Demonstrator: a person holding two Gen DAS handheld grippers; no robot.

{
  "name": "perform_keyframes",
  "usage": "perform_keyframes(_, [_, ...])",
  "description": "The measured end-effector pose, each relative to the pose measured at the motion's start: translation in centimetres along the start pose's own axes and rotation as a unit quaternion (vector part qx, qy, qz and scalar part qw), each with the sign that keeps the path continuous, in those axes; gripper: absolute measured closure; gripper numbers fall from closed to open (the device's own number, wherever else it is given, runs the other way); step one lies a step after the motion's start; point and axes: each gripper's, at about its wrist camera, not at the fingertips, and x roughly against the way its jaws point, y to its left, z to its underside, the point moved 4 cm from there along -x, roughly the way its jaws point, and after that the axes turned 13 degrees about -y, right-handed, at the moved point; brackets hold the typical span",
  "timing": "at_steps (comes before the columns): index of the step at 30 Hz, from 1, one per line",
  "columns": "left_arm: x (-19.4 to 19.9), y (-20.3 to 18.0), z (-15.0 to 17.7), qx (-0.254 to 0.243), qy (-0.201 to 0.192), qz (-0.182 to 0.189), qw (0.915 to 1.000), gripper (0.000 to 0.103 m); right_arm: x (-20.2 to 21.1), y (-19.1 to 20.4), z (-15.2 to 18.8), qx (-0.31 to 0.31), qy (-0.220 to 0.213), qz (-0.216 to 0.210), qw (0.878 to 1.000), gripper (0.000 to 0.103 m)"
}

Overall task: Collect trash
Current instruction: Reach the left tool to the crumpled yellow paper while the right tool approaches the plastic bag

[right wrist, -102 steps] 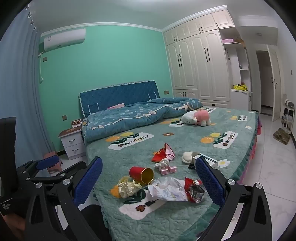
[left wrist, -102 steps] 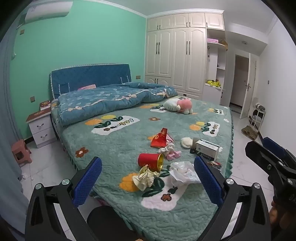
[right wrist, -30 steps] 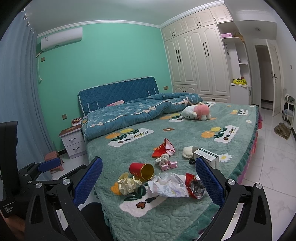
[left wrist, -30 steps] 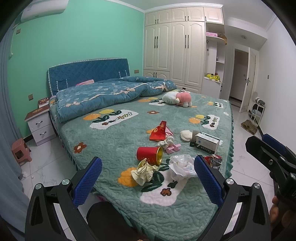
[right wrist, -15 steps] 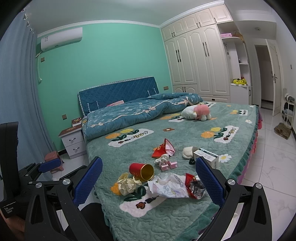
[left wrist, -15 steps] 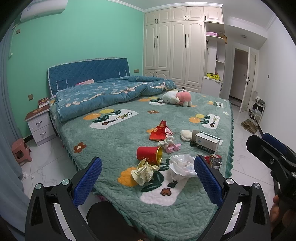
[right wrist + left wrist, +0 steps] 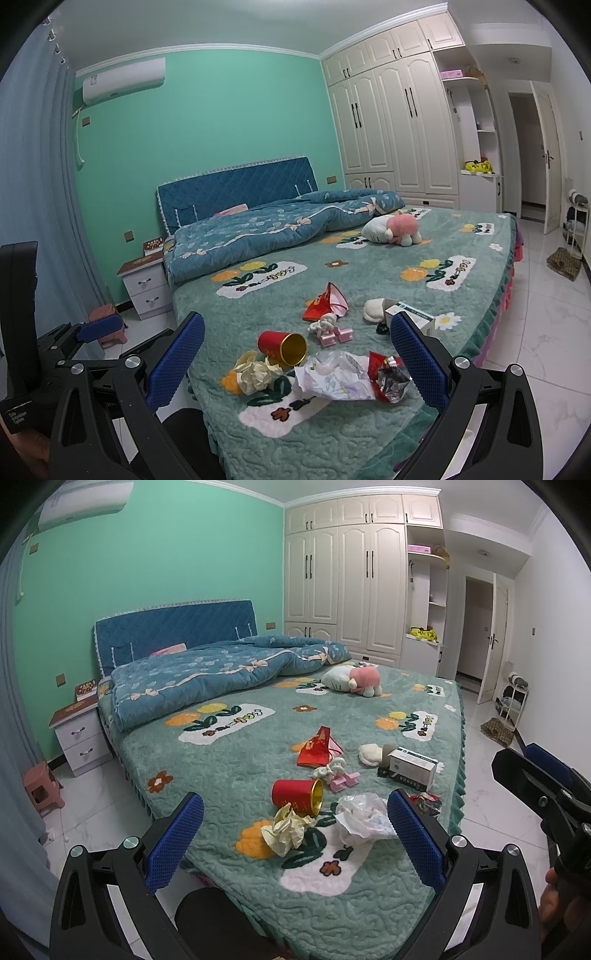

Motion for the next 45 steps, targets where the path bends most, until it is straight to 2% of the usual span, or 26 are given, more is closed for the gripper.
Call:
perform_keyframes(3, [-0.6, 0.0, -1.5, 0.005, 0.001, 0.006, 1.0000, 0.005, -0.1, -0.2, -0.6, 0.000, -0.004, 0.004, 1.000, 0.005])
perform_keyframes(8, [-1.9, 0.0, -2.3, 0.011, 0.014, 0.011, 0.9998, 0.005, -0.7, -0.8, -0.8, -0.005, 0.001, 0.009, 1.000, 0.005])
perform_keyframes(12, [-3.6, -0.5, -2.1, -0.002, 0.035, 0.013, 0.9993, 0.005, -1.9, -1.4, -0.6, -0.008, 0.018, 0.012, 1.000, 0.005])
perform_keyframes(17, [-5.8, -0.5, -1.1, 0.009, 0.078, 0.033, 0.9964, 0.005, -4.2, -2.2, 0.3, -0.019, 0.057, 0.010, 0.998, 0.005])
perform_keyframes(23, [-9.1, -0.4, 0.4, 0.007, 0.135, 0.039, 0.9901, 0.005, -7.5, -2.7, 2.8, -0.033, 0.121, 0.003, 0.992, 0.005])
perform_keyframes(37, [-14.3, 1.0, 3.9, 0.020, 0.214, 0.041, 0.9757, 0.005, -12.2, -3.1, 5.5, -0.036, 0.177, -0.012, 0.983, 0.005])
perform_keyframes(45, [-18.1, 2.4, 7.6, 0.012, 0.272, 0.040, 0.9613, 0.005, -14.2, -3.5, 7.0, -0.050, 0.203, -0.012, 0.978, 0.005])
